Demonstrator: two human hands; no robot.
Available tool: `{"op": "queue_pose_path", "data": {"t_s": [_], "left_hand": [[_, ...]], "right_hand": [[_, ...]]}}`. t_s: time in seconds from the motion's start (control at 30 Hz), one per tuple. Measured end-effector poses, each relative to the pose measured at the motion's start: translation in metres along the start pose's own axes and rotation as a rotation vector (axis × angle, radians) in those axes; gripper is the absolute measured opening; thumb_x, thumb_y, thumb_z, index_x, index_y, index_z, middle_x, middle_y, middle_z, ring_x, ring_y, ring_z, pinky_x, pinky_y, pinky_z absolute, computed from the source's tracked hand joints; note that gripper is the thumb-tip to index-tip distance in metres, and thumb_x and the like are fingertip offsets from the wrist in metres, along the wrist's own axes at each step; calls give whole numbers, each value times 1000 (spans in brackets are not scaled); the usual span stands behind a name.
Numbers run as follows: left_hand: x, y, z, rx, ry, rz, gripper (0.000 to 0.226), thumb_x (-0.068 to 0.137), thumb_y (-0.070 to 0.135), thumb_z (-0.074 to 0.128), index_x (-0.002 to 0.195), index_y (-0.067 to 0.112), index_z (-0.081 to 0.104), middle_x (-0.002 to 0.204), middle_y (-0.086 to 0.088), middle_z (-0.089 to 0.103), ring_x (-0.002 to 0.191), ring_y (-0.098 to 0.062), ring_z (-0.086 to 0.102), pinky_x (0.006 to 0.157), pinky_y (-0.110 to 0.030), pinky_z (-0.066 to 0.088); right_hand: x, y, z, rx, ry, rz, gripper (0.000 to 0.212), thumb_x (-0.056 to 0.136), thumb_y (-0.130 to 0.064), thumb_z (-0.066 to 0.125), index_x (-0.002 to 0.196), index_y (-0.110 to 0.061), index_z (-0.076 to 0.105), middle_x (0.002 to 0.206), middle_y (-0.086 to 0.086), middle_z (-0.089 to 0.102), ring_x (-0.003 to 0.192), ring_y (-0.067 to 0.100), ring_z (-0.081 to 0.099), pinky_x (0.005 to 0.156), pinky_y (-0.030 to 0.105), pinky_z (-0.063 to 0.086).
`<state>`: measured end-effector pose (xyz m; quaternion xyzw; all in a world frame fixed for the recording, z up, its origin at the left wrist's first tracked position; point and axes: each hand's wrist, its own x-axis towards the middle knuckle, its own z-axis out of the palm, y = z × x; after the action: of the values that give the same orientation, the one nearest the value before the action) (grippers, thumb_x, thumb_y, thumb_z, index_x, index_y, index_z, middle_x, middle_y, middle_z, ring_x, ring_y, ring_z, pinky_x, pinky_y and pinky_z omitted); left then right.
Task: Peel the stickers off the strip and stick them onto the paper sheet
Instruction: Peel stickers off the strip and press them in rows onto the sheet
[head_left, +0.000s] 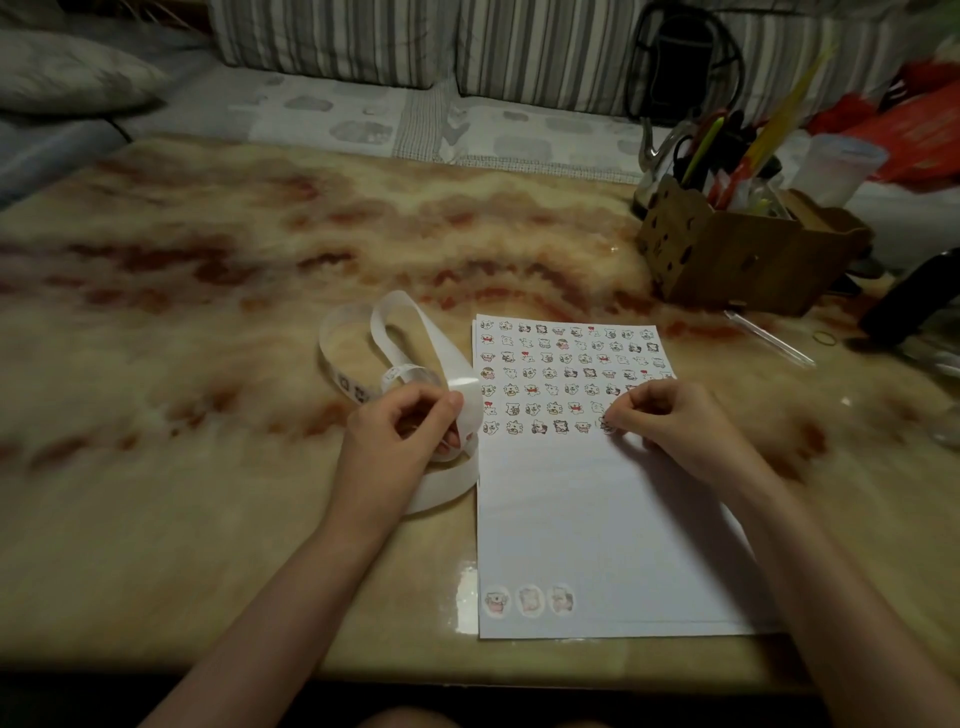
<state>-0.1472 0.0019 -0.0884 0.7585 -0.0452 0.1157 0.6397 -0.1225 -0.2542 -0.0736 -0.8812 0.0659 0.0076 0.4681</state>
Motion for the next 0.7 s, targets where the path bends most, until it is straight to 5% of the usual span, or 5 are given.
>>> {"op": "queue_pose_path", "data": {"t_s": [0.6, 0.7], "left_hand": [[1, 0, 1, 5, 12, 13, 16, 87, 13, 63, 73, 8, 69, 59, 6, 65, 55, -2, 59, 60, -13, 46], [0, 0, 1, 1, 9, 12, 16, 88, 12, 63, 73, 7, 68, 58, 6, 65, 54, -2, 59, 59, -13, 47]], "right_hand": [[-1, 1, 3, 24, 24, 2, 10, 79, -9, 71, 70, -12, 72, 65, -3, 73, 57, 3, 56, 55, 16, 41], [-1, 1, 4, 14, 33, -9, 8, 79, -8, 72, 71, -11, 72, 67, -3, 73, 52, -7, 56, 52, 6, 38]]}}
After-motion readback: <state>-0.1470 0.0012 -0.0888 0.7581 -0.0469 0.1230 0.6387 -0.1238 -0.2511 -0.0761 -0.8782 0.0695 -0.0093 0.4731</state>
